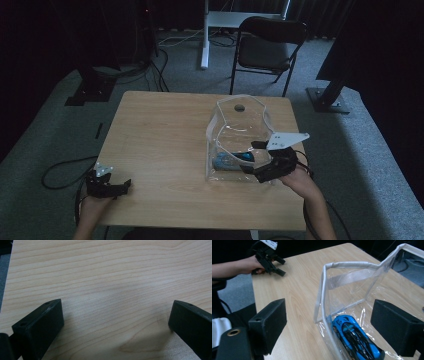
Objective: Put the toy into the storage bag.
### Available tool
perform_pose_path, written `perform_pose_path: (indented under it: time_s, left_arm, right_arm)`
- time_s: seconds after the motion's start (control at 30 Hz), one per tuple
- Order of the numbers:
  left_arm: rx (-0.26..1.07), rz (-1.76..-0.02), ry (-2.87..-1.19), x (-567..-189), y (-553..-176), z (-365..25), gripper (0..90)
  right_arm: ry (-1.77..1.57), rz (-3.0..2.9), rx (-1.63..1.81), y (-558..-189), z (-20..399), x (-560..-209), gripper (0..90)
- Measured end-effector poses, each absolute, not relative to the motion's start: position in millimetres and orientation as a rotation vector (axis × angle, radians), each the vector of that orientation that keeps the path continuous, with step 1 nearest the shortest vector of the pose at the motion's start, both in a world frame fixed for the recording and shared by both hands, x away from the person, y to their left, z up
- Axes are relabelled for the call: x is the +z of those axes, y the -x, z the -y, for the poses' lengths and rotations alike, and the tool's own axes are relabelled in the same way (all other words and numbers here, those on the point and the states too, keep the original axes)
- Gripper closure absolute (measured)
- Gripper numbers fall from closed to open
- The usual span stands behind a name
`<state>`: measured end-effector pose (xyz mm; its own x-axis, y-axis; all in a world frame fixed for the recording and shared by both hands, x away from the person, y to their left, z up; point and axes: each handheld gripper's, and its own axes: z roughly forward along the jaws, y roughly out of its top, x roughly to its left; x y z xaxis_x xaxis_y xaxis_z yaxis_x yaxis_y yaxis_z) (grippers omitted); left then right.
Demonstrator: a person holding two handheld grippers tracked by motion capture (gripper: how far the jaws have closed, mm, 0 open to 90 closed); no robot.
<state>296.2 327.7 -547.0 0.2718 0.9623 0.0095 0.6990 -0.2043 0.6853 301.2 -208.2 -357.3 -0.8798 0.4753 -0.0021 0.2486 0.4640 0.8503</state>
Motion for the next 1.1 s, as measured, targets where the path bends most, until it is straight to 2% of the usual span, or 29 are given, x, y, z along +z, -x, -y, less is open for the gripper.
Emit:
perform_pose_path:
  time_s: [1.1]
  left_arm:
    - [0.602,-1.492,-1.979,-547,-296,-328,0.3]
  right_arm:
    - [-0.485,-2.482,1.522,-264,213,-390,12.9]
